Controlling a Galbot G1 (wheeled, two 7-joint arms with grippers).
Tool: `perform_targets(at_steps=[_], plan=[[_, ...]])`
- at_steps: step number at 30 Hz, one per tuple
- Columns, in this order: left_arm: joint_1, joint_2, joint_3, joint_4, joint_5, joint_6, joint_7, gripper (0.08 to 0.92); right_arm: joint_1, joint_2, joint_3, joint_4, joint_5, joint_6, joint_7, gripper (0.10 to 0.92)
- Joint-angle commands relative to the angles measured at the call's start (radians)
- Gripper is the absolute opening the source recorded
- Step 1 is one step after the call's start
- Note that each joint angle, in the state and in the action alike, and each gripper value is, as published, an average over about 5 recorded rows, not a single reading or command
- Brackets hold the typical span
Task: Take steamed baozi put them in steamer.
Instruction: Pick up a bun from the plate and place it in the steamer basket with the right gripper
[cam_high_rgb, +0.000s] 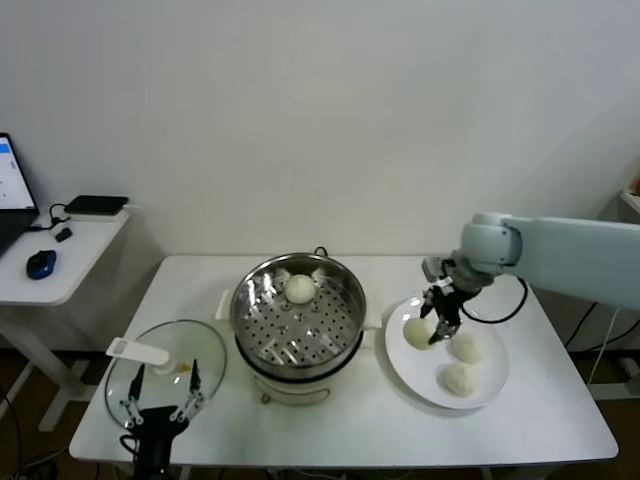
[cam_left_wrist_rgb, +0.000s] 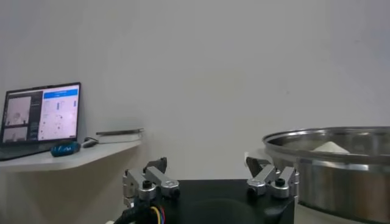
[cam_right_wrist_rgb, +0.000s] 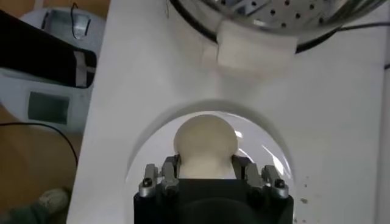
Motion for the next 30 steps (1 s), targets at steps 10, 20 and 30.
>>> perform_targets(at_steps=[10, 20, 30], plan=[[0.004, -0.049, 0.010, -0.011, -0.002, 0.003, 0.003, 0.823, 0.248, 0.232, 0.063, 0.057, 0.343, -0.174, 0.032, 0.585], [0.008, -0.049, 0.011, -0.018, 0.000, 0.003, 0.004, 0.823, 0.071, 0.512, 0.222, -0.101, 0.380, -0.306, 0.121, 0.585], [0.014, -0.049, 0.007, -0.020, 0.005, 0.001, 0.005, 0.823, -0.094, 0.637, 0.236, -0.263, 0.289, -0.307, 0.109, 0.585]])
